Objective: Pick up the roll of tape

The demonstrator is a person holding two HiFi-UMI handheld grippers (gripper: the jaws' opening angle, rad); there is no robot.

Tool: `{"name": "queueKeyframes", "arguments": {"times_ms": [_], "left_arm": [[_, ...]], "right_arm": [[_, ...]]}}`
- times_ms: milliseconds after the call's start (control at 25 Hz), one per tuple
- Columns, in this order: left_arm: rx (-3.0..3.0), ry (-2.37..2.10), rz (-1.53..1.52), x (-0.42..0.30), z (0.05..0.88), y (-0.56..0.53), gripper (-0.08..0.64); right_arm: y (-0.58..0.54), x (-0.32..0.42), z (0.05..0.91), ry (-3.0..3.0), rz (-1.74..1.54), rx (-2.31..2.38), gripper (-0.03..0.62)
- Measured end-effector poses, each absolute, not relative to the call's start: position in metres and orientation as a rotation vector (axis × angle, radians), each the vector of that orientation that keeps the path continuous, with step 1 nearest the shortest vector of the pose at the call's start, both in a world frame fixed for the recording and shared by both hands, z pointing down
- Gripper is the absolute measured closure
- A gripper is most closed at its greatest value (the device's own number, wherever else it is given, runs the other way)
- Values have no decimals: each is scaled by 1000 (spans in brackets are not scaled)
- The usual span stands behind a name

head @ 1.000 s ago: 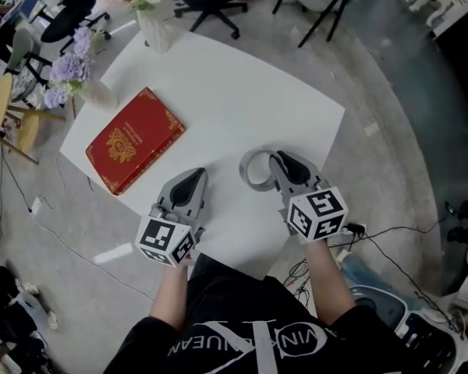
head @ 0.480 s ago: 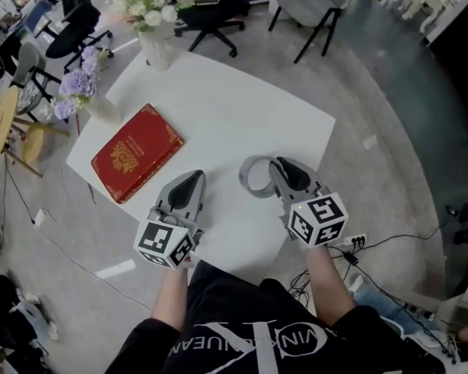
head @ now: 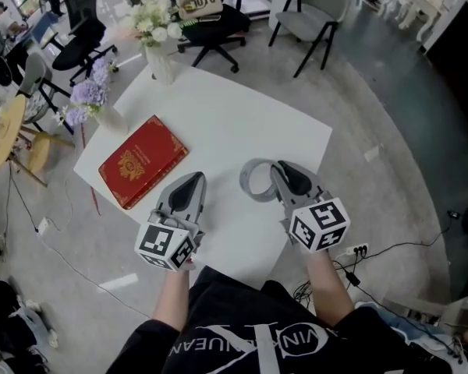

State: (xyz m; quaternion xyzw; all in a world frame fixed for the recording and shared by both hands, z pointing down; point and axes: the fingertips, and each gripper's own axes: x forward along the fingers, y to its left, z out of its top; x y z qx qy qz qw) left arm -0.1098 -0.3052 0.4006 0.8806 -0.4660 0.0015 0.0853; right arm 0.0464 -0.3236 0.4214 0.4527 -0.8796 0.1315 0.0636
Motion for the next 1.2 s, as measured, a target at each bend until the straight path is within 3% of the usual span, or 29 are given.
{"name": "queueKeyframes", "arguments": {"times_ms": [1200], "left_arm": [[2678,-1547,-94,-138,337,-299,558]], "right_arm": [[-312,42,354,-2780,219,1427,523]]}}
